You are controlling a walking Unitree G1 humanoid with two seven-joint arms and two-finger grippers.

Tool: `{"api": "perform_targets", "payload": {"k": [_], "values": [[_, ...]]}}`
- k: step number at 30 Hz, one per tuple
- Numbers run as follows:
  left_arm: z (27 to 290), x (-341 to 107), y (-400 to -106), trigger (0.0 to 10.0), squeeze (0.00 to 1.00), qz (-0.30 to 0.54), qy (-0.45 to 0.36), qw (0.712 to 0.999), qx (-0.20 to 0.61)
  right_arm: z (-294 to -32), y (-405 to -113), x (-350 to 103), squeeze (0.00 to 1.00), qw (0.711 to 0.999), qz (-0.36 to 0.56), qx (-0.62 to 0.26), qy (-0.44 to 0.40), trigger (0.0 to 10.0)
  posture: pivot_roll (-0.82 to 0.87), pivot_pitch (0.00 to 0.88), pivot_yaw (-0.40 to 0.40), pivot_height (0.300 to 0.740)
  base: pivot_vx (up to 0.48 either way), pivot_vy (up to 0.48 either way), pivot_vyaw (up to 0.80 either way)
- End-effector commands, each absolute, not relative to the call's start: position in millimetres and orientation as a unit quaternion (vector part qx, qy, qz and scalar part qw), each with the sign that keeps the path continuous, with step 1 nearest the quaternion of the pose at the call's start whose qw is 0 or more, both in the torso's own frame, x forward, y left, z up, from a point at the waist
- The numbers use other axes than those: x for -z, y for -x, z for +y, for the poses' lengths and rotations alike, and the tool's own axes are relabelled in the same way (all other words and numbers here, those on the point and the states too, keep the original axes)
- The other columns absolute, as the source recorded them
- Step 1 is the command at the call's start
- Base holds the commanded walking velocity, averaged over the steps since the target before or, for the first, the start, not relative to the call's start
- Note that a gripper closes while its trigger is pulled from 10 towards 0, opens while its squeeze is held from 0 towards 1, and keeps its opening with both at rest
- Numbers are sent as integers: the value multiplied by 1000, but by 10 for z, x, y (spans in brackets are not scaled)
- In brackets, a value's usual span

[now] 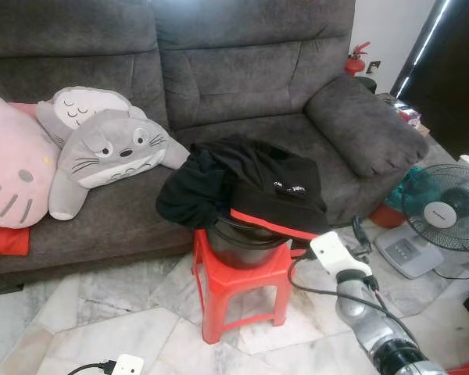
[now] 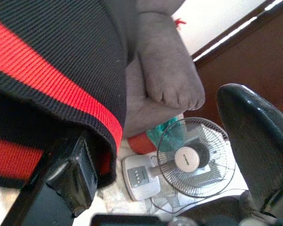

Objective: Hang hanger

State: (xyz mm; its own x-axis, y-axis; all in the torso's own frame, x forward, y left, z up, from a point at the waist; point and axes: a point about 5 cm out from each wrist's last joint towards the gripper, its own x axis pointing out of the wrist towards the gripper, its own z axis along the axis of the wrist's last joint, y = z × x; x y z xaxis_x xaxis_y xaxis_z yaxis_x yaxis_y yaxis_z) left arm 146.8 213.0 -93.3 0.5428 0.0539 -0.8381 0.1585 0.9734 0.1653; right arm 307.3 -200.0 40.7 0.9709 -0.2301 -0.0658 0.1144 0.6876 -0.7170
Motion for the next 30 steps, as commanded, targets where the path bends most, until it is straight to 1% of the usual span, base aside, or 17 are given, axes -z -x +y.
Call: {"api": "perform_targets", "payload": {"k": [1,3,5,10,11,12,14,17,19,27,28,29,30], "values": [[2138,958,-1403,10000,0,488,-118,864,32,-2059,-3107,-477,0,920,63,114,370,10000,-68,51,-27,740,0,0,0],[2138,958,-1404,10000,0,487,-119,864,33,-2064,-3126,-522,0,927,47,118,353,10000,-68,51,-27,740,0,0,0],[2137,957,-1408,10000,0,487,-119,865,34,-2074,-3153,-567,0,926,35,118,356,10000,-66,50,-25,740,0,0,0],[2138,956,-1410,10000,0,486,-120,865,34,-2122,-3177,-546,0,924,59,115,360,10000,-65,50,-25,740,0,0,0],[2135,958,-1406,10000,0,488,-121,864,35,-2114,-3178,-497,0,943,87,110,301,10000,-62,37,-14,740,0,0,0],[2133,959,-1405,10000,0,488,-122,863,37,-2102,-3191,-480,0,955,103,107,256,10000,-60,32,-10,740,0,0,0],[2134,958,-1408,10000,0,488,-123,863,38,-2081,-3217,-503,0,958,99,103,247,10000,-60,29,-6,740,0,0,0],[2137,955,-1414,10000,0,487,-124,864,38,-2046,-3258,-535,0,955,93,95,265,10000,-54,25,-7,740,0,0,0],[2140,954,-1415,10000,0,487,-125,864,36,-2036,-3267,-538,0,956,94,95,262,10000,-51,23,-7,740,0,0,0],[2151,953,-1416,10000,0,488,-129,863,33,-2014,-3270,-499,0,970,113,100,188,10000,-41,16,-4,740,0,0,0],[2152,953,-1417,10000,0,488,-130,863,33,-2021,-3270,-499,0,972,114,103,180,7569,-41,16,-4,740,0,0,0],[2154,952,-1416,10000,0,488,-131,862,33,-2038,-3268,-499,0,973,114,109,171,275,-44,14,-3,740,0,0,0],[2154,952,-1416,10000,0,488,-132,862,33,-2044,-3268,-499,0,973,114,109,170,0,-44,14,-3,740,0,0,0]]}}
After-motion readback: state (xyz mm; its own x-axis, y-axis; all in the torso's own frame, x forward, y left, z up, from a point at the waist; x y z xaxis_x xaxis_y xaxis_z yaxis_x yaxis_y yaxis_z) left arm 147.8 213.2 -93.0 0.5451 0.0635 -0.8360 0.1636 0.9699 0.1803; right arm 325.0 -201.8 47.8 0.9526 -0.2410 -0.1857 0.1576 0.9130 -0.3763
